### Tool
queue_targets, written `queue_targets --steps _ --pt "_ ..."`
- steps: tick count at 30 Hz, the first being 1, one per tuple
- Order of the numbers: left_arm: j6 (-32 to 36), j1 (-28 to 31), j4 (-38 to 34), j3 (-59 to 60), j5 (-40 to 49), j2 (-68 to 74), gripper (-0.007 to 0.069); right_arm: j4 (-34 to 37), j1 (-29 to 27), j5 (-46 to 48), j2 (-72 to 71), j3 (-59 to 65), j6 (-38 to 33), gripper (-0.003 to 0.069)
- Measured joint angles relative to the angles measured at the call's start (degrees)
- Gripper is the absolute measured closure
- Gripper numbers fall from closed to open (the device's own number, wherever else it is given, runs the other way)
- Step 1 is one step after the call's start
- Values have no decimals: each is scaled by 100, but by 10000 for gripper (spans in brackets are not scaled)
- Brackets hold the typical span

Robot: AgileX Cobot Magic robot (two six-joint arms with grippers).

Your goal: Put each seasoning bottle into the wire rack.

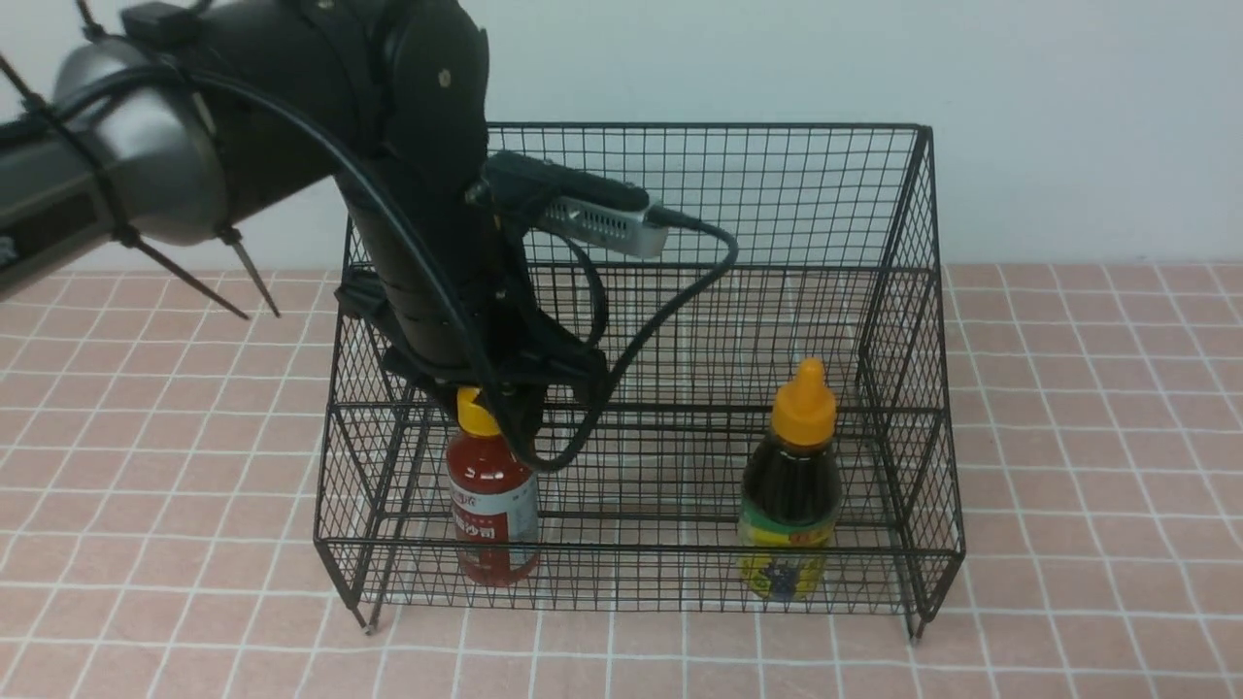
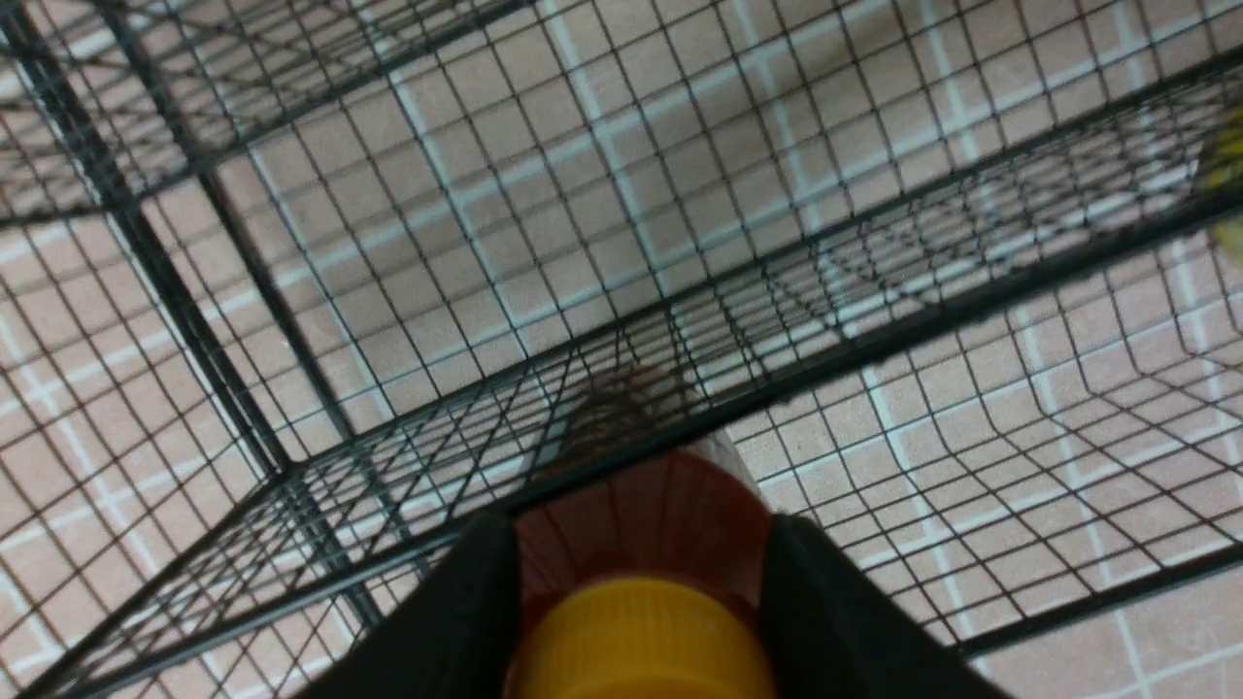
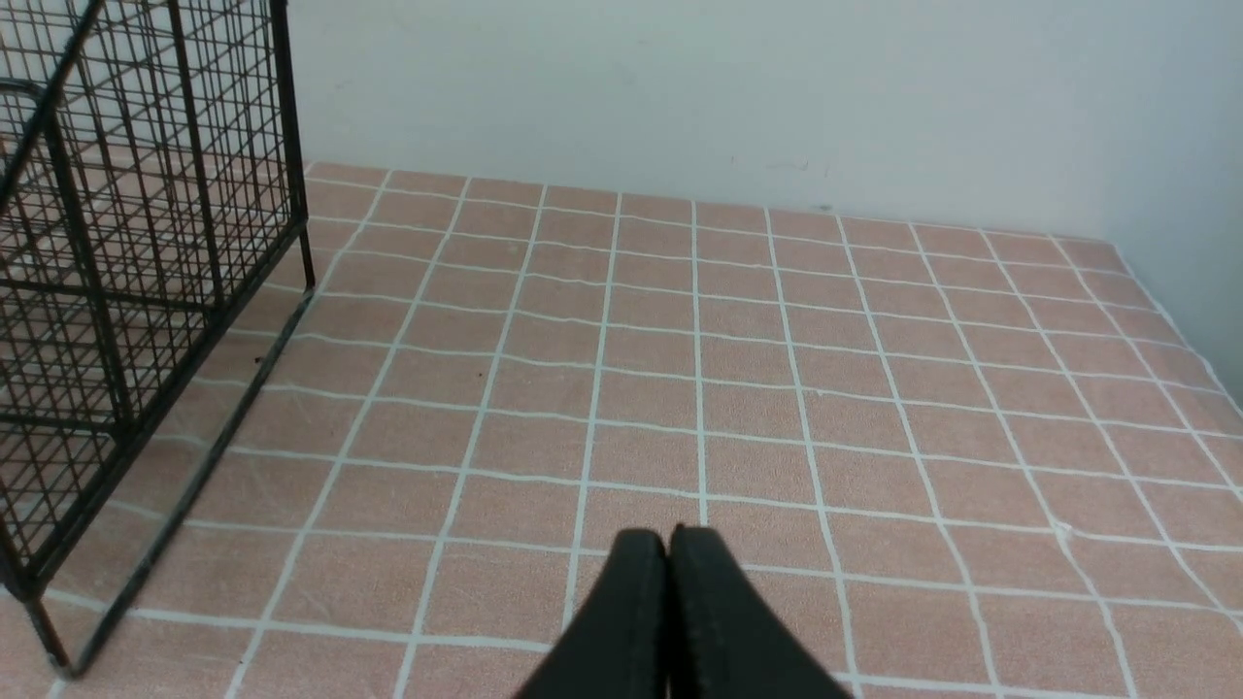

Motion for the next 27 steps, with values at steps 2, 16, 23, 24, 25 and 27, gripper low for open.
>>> queue_targets --steps 2,16,23,24,25,27 --pt "-10 -11 0 -47 26 59 328 0 0 0 0 0 0 671" --pt "-269 -33 39 -189 3 137 218 0 0 0 0 0 0 671" --pt "-275 -33 63 -470 -26 27 239 0 0 0 0 0 107 671" --pt "-269 -33 77 -544 -26 -92 254 0 0 0 0 0 107 671" --pt "-264 -33 92 -591 -26 -190 267 0 0 0 0 0 107 671" --pt "-244 -33 138 -681 -26 -418 298 0 0 0 0 0 107 671"
